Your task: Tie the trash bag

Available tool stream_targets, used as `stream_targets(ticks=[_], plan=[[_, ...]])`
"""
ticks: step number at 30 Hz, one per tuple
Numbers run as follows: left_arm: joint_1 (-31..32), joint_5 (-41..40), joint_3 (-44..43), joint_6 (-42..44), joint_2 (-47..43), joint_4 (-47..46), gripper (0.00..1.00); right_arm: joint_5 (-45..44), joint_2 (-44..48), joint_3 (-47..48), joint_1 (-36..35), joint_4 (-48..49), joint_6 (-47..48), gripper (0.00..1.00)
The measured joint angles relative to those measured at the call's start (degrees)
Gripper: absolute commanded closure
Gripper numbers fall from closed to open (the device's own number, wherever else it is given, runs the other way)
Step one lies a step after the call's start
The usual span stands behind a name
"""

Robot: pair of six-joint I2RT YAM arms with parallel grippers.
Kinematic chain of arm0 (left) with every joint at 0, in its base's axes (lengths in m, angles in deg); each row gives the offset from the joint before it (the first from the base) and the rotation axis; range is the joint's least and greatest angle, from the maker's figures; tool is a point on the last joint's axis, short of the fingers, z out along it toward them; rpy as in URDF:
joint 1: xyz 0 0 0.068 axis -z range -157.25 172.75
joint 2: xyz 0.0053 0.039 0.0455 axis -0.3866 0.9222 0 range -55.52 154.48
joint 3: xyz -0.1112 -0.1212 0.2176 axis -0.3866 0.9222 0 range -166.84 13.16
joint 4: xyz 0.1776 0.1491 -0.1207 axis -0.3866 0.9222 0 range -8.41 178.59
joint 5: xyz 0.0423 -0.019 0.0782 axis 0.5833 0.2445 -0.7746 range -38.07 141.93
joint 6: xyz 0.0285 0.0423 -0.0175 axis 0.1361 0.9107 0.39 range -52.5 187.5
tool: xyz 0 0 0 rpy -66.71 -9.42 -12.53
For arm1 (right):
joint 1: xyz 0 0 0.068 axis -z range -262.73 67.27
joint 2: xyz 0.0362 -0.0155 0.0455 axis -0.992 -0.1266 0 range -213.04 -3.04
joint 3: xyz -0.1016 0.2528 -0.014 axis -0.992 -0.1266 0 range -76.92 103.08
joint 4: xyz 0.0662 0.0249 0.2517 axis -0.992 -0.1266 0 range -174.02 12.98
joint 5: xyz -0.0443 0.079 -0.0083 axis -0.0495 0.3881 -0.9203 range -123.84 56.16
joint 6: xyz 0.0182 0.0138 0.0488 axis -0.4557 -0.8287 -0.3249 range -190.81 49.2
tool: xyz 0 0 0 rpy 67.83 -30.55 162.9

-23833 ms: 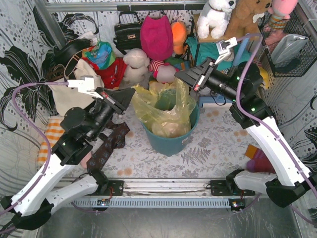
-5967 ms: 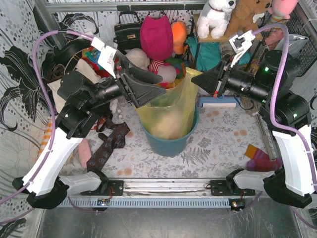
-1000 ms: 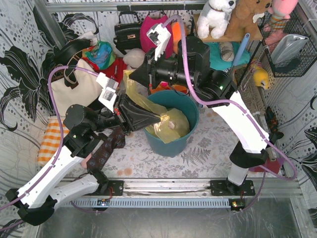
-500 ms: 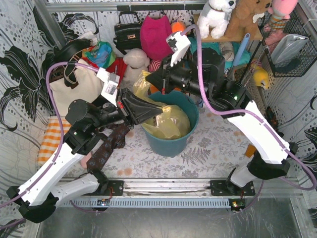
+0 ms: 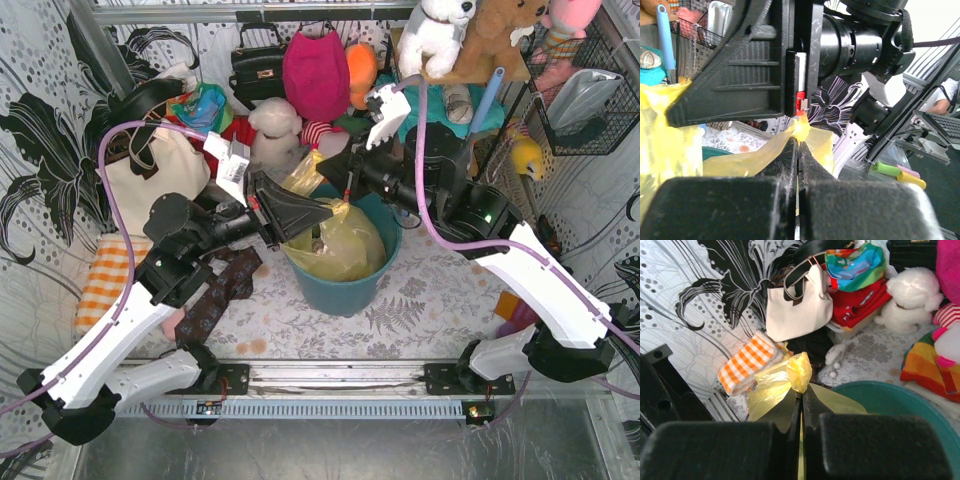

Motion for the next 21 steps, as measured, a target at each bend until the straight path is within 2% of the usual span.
stream_targets(ticks=[21], plan=[[0.0, -10.4, -0.6, 2.7, 0.4, 1.6, 1.00, -9.8, 12.2, -16.3, 0.0, 4.1, -3.5, 1.00]])
